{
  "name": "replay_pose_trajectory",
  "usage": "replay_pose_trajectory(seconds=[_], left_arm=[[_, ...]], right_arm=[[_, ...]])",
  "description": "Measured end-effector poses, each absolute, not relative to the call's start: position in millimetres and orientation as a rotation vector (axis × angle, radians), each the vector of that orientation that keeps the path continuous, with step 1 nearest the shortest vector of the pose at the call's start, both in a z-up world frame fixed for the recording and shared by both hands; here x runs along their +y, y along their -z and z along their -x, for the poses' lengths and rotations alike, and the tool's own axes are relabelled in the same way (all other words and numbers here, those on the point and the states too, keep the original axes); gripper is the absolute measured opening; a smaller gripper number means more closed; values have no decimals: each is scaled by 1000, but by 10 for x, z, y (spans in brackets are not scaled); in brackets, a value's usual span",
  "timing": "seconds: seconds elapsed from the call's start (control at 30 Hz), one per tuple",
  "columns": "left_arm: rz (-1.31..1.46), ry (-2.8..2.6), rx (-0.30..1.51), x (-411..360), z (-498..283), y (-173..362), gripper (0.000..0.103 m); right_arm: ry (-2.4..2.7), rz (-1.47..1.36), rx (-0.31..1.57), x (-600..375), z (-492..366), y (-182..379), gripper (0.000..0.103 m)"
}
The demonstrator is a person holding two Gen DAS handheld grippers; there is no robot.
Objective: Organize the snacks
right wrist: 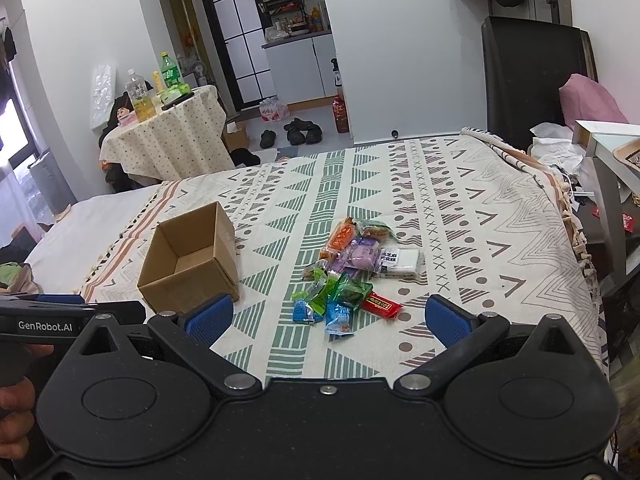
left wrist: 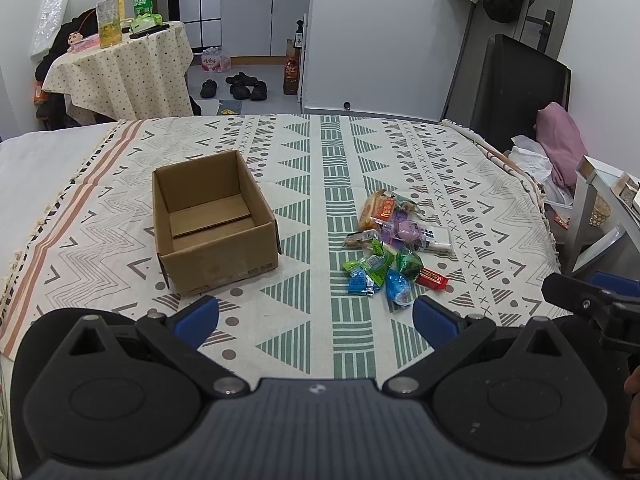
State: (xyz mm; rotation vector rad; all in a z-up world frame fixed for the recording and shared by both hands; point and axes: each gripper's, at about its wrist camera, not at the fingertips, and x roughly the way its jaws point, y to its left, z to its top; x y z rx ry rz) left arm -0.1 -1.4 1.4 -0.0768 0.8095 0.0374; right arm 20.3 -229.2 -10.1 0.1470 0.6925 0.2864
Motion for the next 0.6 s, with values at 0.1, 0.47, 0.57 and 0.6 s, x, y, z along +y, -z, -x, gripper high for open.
replay_pose_trajectory(seconds=[0.1,0.47,0.57,0.6], left_arm=[[78,-36,808,-21,-5,-14,103],[90,-32,855,-60,-166,39,103],[99,-28,870,-70,-229,82,103],[102,-27,877,-78,-253,98,103]], right_arm=[[-283,-145,692,-2294,-206,100,103],[-268,-154,699,-2324,-293,160,103],[-264,-158,703,-2337,-338,200,103],[-262,-160,703,-2345,-345,215,103]])
